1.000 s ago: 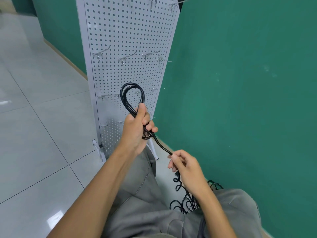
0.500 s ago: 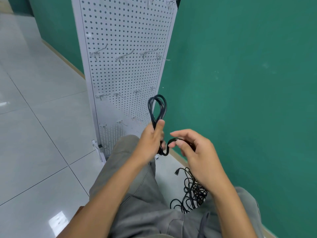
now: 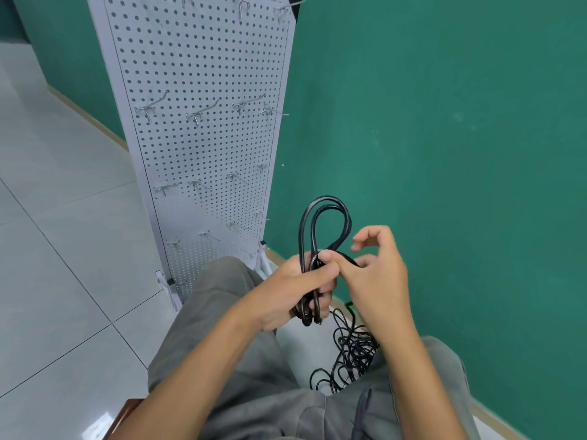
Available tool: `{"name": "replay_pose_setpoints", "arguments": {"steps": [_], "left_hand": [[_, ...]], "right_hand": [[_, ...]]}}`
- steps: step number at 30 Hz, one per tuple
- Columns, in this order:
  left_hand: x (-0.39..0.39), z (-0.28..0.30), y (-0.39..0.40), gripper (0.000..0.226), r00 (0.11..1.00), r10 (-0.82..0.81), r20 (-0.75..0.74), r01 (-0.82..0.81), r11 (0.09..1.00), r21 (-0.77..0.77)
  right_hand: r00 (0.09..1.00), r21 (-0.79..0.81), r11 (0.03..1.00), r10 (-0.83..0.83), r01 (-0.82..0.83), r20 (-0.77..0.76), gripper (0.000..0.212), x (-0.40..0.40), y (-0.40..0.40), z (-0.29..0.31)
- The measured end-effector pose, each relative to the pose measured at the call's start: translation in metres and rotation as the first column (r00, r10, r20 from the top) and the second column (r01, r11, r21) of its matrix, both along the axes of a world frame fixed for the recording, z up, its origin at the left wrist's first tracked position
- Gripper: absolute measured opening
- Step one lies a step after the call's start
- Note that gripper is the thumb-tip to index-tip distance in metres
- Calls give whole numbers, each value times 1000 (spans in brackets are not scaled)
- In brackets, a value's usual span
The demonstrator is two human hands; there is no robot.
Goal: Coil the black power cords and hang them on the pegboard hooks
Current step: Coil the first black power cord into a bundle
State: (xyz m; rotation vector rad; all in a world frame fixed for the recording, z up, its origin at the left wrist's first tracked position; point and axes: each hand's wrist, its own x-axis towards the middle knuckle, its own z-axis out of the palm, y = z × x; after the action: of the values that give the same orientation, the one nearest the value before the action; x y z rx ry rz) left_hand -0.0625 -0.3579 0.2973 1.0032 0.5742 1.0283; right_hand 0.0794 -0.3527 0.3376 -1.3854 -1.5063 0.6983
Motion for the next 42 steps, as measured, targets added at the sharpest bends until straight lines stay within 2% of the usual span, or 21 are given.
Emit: {"name": "replay_pose_setpoints", "arguments": {"steps": [1, 3, 5, 9, 12, 17, 19, 21, 24, 26, 29, 34, 38, 40, 42], "left_hand": [[-2, 1, 0, 13, 999, -12, 48, 12, 1000, -13], [-8, 3, 3, 18, 990, -1, 140, 3, 1000, -18], [-17, 3, 7, 21, 977, 33, 213, -24, 999, -44], [-21, 1, 10, 22, 964, 99, 246, -80, 993, -87], [-18, 1, 10, 24, 966, 148, 213, -132, 988, -85], [-17, 3, 9, 24, 962, 208, 175, -192, 976, -104], [-18, 4, 10, 25, 963, 235, 135, -224, 970, -92], [-20, 4, 13, 29, 955, 292, 50, -289, 956, -60], [-19, -3, 17, 39, 903, 382, -195, -389, 921, 6], [-15, -9, 18, 40, 871, 373, -319, -382, 924, 37], [-3, -15, 12, 40, 841, 295, -453, -274, 955, 112], [14, -11, 3, 25, 841, 235, -488, -169, 970, 176], [12, -8, 4, 25, 842, 249, -479, -144, 958, 246], [10, -12, 5, 27, 849, 229, -476, -109, 958, 265], [11, -16, 3, 35, 862, 193, -468, -69, 960, 270]], "right_hand": [[993, -23, 997, 77, -79, -91, 34, 0, 0, -2], [959, -68, 980, 167, -187, -230, 17, 5, 0, -6], [953, -104, 967, 205, -232, -224, 8, 13, 2, -13], [947, -138, 946, 265, -292, -182, 5, 17, 6, -30], [946, -169, 939, 270, -300, -178, 7, 18, 9, -40], [944, -249, 910, 319, -331, -90, 5, 18, 11, -55], [957, -230, 933, 248, -278, -152, 4, 17, 9, -52], [950, -195, 959, 146, -204, -278, 6, 19, 9, -44], [887, -160, 970, 94, -185, -453, 9, 21, 7, -26], [845, -133, 968, 114, -213, -522, 15, 17, 5, -17], [809, -134, 965, 110, -227, -577, 16, 7, 9, -10], [812, -185, 973, 3, -136, -584, 20, -4, 11, 4], [823, -201, 976, -44, -87, -567, 14, -8, 11, 9], [858, -184, 982, -55, -47, -510, 9, -8, 13, 4], [891, -184, 982, -50, -38, -452, 25, -5, 18, -1]]}}
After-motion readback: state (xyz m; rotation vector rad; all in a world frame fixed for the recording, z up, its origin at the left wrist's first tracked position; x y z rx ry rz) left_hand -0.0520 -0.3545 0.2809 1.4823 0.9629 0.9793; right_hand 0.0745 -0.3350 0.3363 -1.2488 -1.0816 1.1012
